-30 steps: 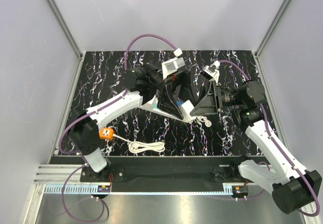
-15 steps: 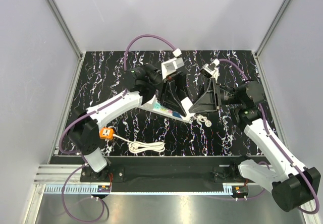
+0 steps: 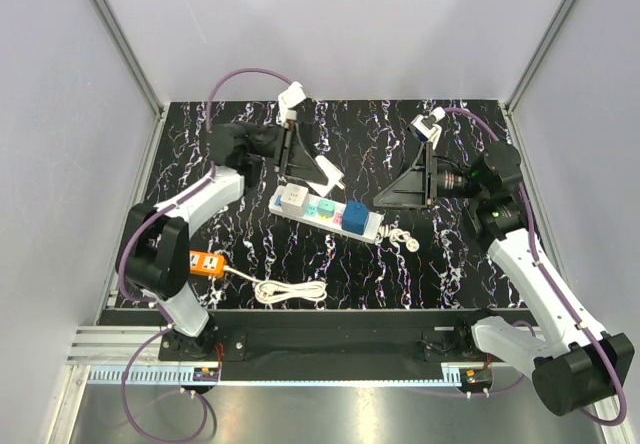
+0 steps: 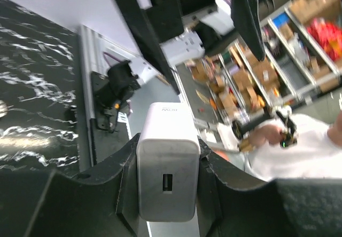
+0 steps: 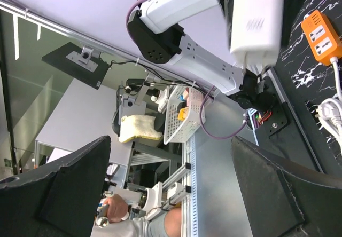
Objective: Insert the plug
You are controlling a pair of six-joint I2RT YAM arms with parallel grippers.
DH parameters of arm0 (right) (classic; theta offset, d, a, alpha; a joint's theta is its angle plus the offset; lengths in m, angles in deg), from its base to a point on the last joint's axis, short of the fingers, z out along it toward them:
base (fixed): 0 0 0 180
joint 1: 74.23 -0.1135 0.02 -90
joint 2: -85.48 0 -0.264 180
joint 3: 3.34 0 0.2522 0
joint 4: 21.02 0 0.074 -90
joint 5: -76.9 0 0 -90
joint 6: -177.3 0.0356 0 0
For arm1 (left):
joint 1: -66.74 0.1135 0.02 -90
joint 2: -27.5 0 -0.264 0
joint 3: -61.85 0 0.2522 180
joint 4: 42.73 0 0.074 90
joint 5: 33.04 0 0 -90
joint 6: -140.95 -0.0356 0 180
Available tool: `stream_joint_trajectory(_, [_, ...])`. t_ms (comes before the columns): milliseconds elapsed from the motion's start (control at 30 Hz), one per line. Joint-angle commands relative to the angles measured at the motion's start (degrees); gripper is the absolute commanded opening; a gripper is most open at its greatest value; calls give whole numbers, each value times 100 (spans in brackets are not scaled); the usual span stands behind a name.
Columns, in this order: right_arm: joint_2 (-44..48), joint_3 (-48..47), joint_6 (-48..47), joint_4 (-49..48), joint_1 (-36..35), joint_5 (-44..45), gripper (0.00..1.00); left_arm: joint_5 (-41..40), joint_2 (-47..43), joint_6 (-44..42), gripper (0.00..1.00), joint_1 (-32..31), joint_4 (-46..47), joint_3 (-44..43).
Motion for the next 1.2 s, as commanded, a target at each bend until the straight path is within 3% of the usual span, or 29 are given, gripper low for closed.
stream_joint_trajectory(0, [-17,-305,-293,9,55,-3,100,-241,-363,416,0,383,2016,-106])
stream_joint_trajectory(67, [-60,-296,-363,71,73,32,100,-294,-460,294,0,629,1642,-106])
stream_joint_trajectory(133, [-78,-279,-416,150,73,84,100,-513,-635,-485,0,979,764,-124])
stream_joint_trajectory(167, [-104,-261,-469,168,82,85,100,-601,-740,-941,0,1121,-380,-141])
stream_joint_trajectory(200, [-122,-252,-495,203,82,102,100,-863,-889,-2242,0,1366,-1131,-220])
stream_joint_trajectory(233, [-131,-243,-539,273,82,154,100,-1048,-1247,-3291,0,1473,-2270,-368])
stream_joint_trajectory(267, [-157,-226,-609,325,82,172,100,-1390,-1451,-4685,0,1552,-5997,-648])
stream_joint_trajectory(300, [-175,-234,-714,500,82,233,100,-2620,-1610,-7527,0,1492,-7757,-1678])
stream_joint_trajectory(333, [-175,-235,-715,615,82,269,100,-3146,-1594,-8164,0,1422,-8619,-2045])
stream_joint_trajectory(467, [-123,-279,-1092,1125,99,436,100,-4641,-1594,-8275,0,1527,-9713,-2637])
stream_joint_trajectory(567, [-9,-173,-1338,1362,99,655,100,-6477,-1883,-8267,0,1518,-10513,-2418])
stream_joint_trajectory(600, [27,-147,-1470,1502,99,725,100,-7465,-2049,-8206,0,1518,-10761,-2226])
stream_joint_trajectory(700, [89,2,-1971,2109,99,981,100,-8893,-2296,-8013,0,1526,-11745,-1726])
stream_joint_trajectory(867, [-42,380,-2332,2251,99,1210,100,-9144,-2894,-8258,0,1570,-12378,-451])
stream_joint_trajectory(1000, [-210,486,-2499,2312,99,1306,100,-8820,-3324,-8268,0,1606,-12793,532])
stream_joint_trajectory(1167, [-245,592,-2658,2391,99,1614,100,-9196,-3387,-7960,0,1614,-13442,1062])
